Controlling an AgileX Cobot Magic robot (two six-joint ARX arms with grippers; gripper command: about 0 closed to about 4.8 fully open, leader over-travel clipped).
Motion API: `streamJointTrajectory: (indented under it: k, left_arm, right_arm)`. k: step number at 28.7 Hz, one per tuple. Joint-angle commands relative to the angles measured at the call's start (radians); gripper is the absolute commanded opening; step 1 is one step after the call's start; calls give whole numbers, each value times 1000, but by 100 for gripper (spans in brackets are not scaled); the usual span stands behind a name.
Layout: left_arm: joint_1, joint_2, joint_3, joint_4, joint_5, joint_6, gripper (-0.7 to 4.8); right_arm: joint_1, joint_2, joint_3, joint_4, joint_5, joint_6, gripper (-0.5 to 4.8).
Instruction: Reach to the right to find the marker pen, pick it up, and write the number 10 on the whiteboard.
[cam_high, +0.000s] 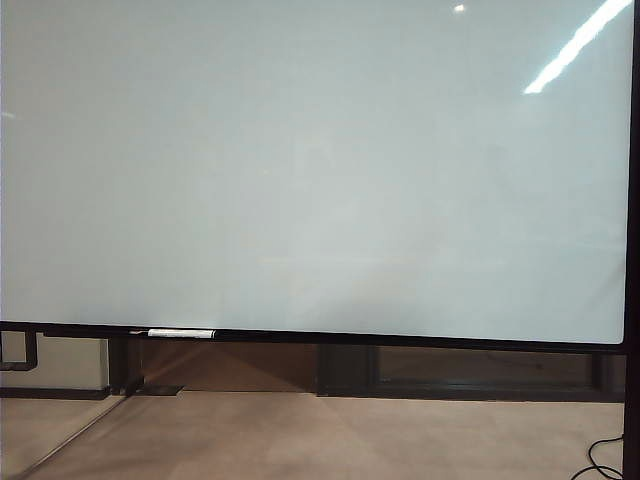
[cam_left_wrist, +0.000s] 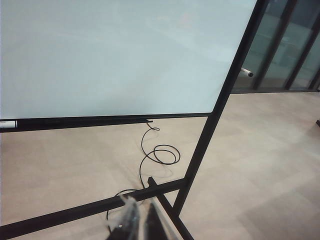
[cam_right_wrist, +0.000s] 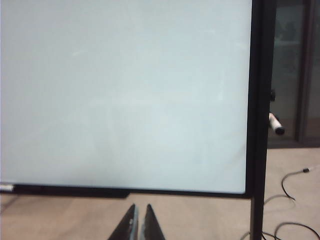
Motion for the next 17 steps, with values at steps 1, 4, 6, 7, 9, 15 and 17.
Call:
streamJointTrajectory:
  k: [1, 4, 6, 7, 9, 15, 17]
  left_arm:
    - [-1, 8, 2, 66, -11, -1, 27]
    - [-1, 11, 2, 66, -19, 0, 27]
    - [-1, 16, 2, 64, -19, 0, 27]
    - [-1, 18, 2, 63, -19, 0, 27]
    - [-1, 22, 2, 63, -19, 0, 27]
    - [-3, 28, 2, 64, -19, -1, 27]
    - [-3, 28, 2, 63, -19, -2, 27]
  right_arm:
    - [1, 1, 45, 36, 5, 15, 22]
    - [1, 14, 80, 36, 48, 16, 22]
    - [1, 46, 93, 48, 50, 16, 22]
    - [1, 69, 97, 68, 50, 16, 22]
    - [2, 131, 121, 143, 37, 15, 22]
    - [2, 401, 322, 233, 31, -98, 22]
    - [1, 525, 406, 232, 16, -136, 22]
